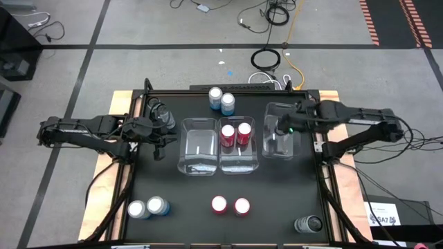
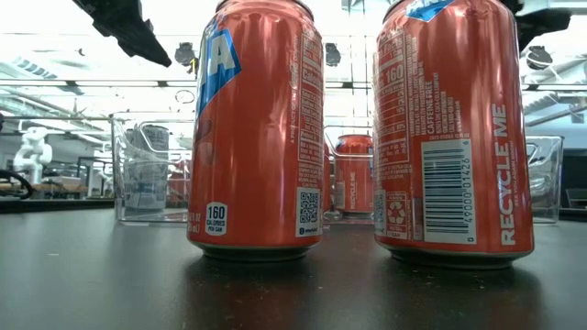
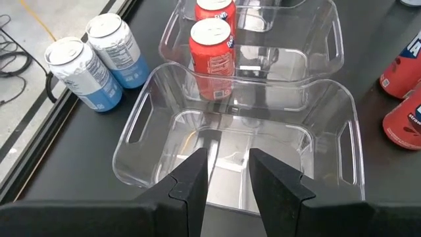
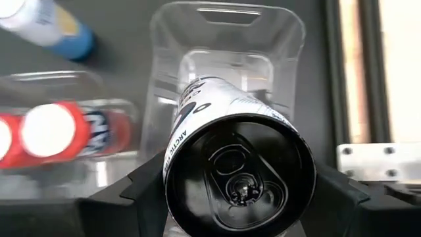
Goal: Sort soda cans
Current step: Put the white-blue soda can into the right transparent bin
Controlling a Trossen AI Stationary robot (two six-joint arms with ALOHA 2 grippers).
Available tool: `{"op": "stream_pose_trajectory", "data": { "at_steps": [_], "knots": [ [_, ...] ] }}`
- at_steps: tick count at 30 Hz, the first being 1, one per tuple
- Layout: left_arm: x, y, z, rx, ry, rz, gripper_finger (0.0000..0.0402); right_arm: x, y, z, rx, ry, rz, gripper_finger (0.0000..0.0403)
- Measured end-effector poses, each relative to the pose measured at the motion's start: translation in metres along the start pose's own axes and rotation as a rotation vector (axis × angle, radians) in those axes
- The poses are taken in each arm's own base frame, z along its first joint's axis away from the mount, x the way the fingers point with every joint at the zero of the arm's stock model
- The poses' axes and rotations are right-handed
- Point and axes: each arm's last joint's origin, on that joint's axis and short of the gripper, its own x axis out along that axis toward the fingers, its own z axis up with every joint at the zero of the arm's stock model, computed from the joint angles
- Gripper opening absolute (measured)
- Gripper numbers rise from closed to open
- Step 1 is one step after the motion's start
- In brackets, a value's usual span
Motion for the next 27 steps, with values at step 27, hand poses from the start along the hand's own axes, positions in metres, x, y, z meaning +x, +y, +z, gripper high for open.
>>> {"op": "stream_pose_trajectory", "data": {
  "at_steps": [27],
  "knots": [
    [0.0, 0.0, 0.0, -0.004, 0.001, 0.0, 0.0123, 0.112, 0.068, 0.065, -0.162, 0.191, -0.079, 0.0247]
  ]
}}
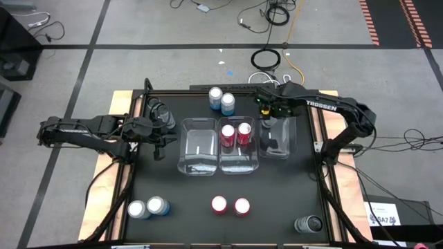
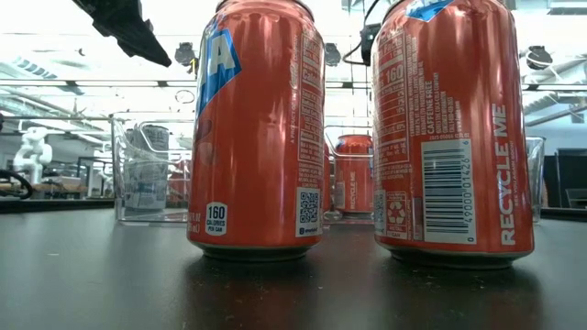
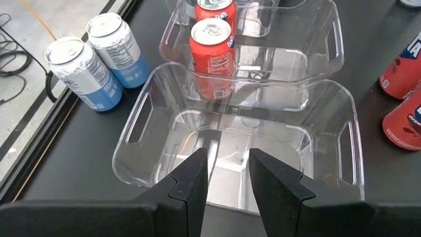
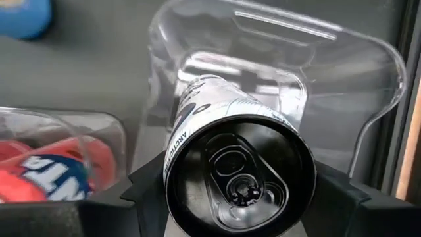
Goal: Sort soda cans
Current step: Put the white-blue soda can into the right transparent bin
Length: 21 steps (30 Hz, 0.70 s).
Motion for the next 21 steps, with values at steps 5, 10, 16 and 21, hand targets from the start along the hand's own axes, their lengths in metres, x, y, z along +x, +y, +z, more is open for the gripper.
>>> {"op": "stream_pose_trajectory", "data": {
  "at_steps": [5, 10, 16, 21],
  "knots": [
    [0.0, 0.0, 0.0, 0.001, 0.001, 0.0, 0.0123, 0.005, 0.001, 0.004, -0.013, 0.021, 0.006, 0.0253],
    [0.0, 0.0, 0.0, 0.001, 0.0, 0.0, 0.0123, 0.005, 0.006, 0.007, -0.027, -0.016, 0.047, 0.0283],
    [0.0, 0.0, 0.0, 0.001, 0.001, 0.0, 0.0123, 0.006, 0.006, 0.01, -0.016, -0.027, 0.061, 0.0306],
    [0.0, 0.0, 0.0, 0.001, 0.001, 0.0, 0.0123, 0.006, 0.005, 0.011, -0.01, -0.025, 0.057, 0.0308]
  ]
}}
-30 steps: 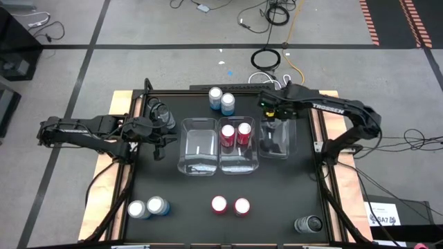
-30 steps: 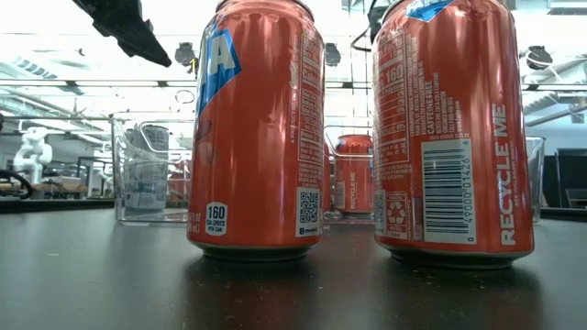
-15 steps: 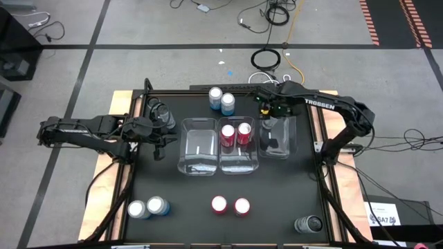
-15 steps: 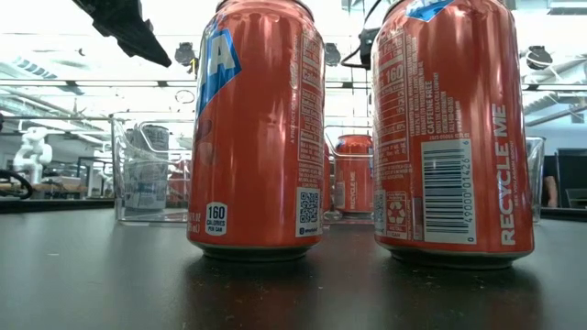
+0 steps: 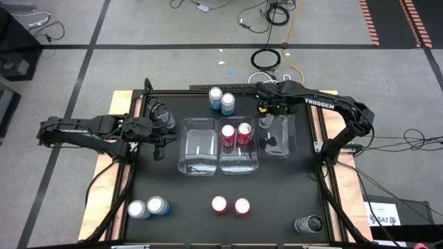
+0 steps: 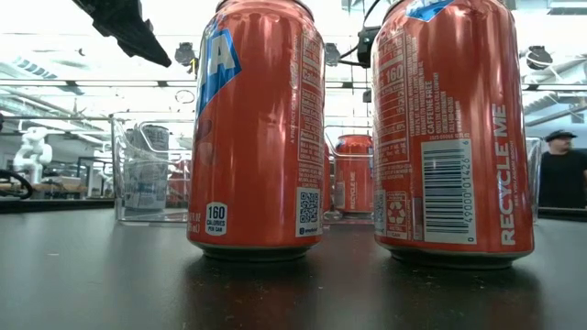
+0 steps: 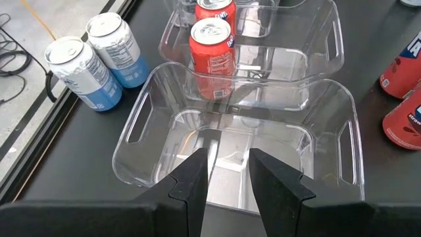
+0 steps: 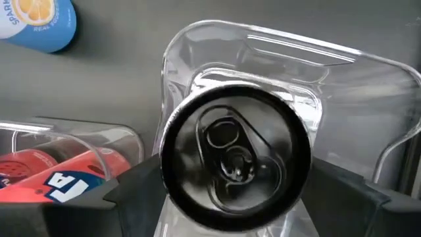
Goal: Sort soda cans
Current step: Put the white-blue soda can into the right transparent bin, then adjust the right transparent bin
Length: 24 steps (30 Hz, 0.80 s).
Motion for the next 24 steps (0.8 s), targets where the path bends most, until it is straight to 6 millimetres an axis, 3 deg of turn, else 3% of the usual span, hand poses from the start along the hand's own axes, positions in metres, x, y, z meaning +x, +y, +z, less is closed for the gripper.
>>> {"op": "stream_pose_trajectory", "data": {
  "at_steps": [6, 13, 18, 24],
  "knots": [
    [0.0, 0.0, 0.0, 0.0, 0.0, 0.0, 0.0123, -0.006, 0.001, 0.002, 0.002, -0.007, 0.013, 0.0308],
    [0.0, 0.0, 0.0, 0.0, 0.0, 0.0, 0.0123, -0.034, 0.004, 0.0, -0.034, 0.002, 0.006, 0.0308],
    [0.0, 0.0, 0.0, 0.001, 0.0, 0.0, 0.0123, -0.058, 0.002, -0.019, -0.065, -0.038, -0.077, 0.0308],
    [0.0, 0.0, 0.0, 0.0, 0.0, 0.0, 0.0123, -0.085, 0.001, -0.061, -0.07, -0.104, -0.062, 0.0309]
  ]
}}
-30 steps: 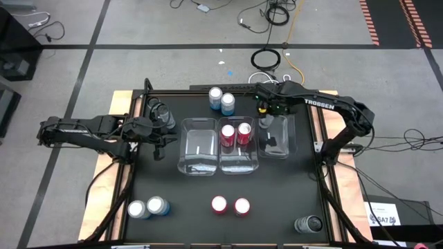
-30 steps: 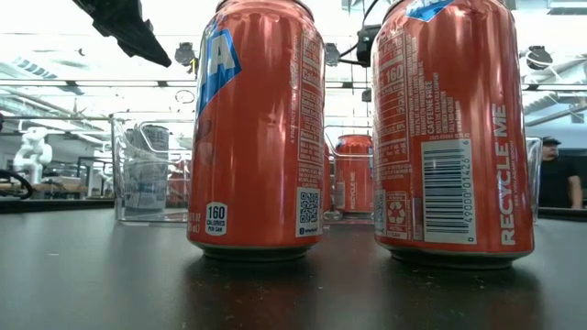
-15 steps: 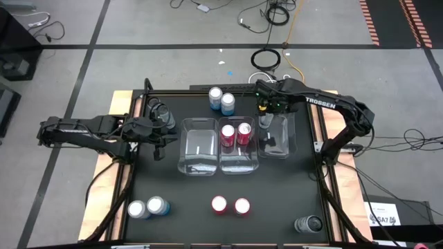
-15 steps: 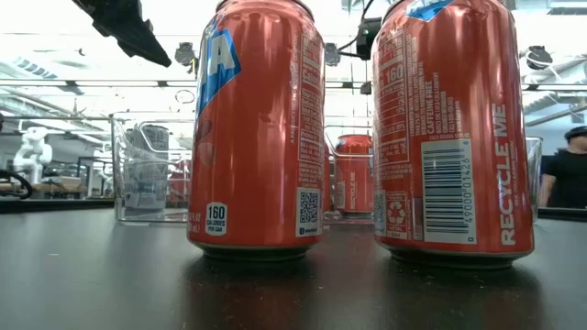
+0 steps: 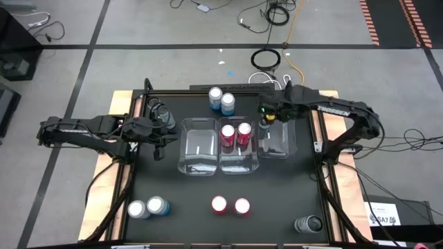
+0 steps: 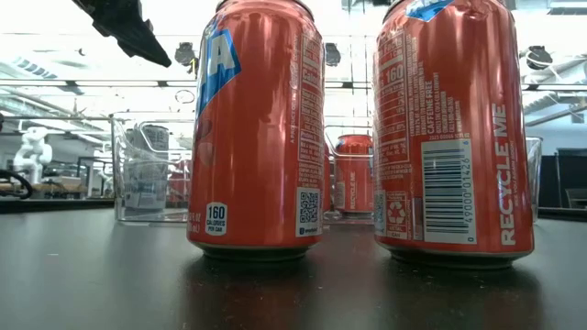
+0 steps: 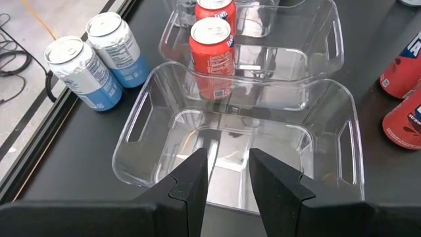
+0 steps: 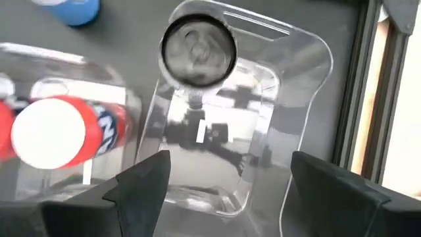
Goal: Sort soda cans
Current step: Adjust the right transparent bin
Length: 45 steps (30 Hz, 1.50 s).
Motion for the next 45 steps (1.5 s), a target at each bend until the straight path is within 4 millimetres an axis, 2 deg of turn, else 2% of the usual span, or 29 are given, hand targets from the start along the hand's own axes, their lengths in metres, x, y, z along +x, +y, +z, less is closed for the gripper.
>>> {"op": "stream_pose_trajectory", "data": {
  "at_steps": [4, 7, 10, 15, 19, 26, 45],
  "knots": [
    [0.0, 0.0, 0.0, 0.0, 0.0, 0.0, 0.0123, -0.002, -0.002, -0.034, 0.031, -0.019, 0.002, 0.0309],
    [0.0, 0.0, 0.0, 0.0, 0.0, 0.0, 0.0123, 0.011, -0.005, -0.06, 0.077, -0.003, 0.022, 0.0309],
    [0.0, 0.0, 0.0, 0.0, 0.0, 0.0, 0.0123, 0.025, -0.005, -0.076, 0.143, 0.034, 0.087, 0.0309],
    [0.0, 0.0, 0.0, 0.0, 0.0, 0.0, 0.0123, 0.044, 0.008, -0.082, 0.215, 0.028, 0.201, 0.0309],
    [0.0, 0.0, 0.0, 0.0, 0.0, 0.0, 0.0123, 0.06, 0.014, -0.09, 0.205, 0.089, 0.14, 0.0309],
    [0.0, 0.0, 0.0, 0.0, 0.0, 0.0, 0.0123, 0.071, 0.022, -0.1, 0.153, 0.129, 0.084, 0.0309],
    [0.0, 0.0, 0.0, -0.001, 0.0, 0.0, 0.0123, 0.065, 0.025, -0.127, -0.007, 0.186, 0.076, 0.0309]
  ]
}}
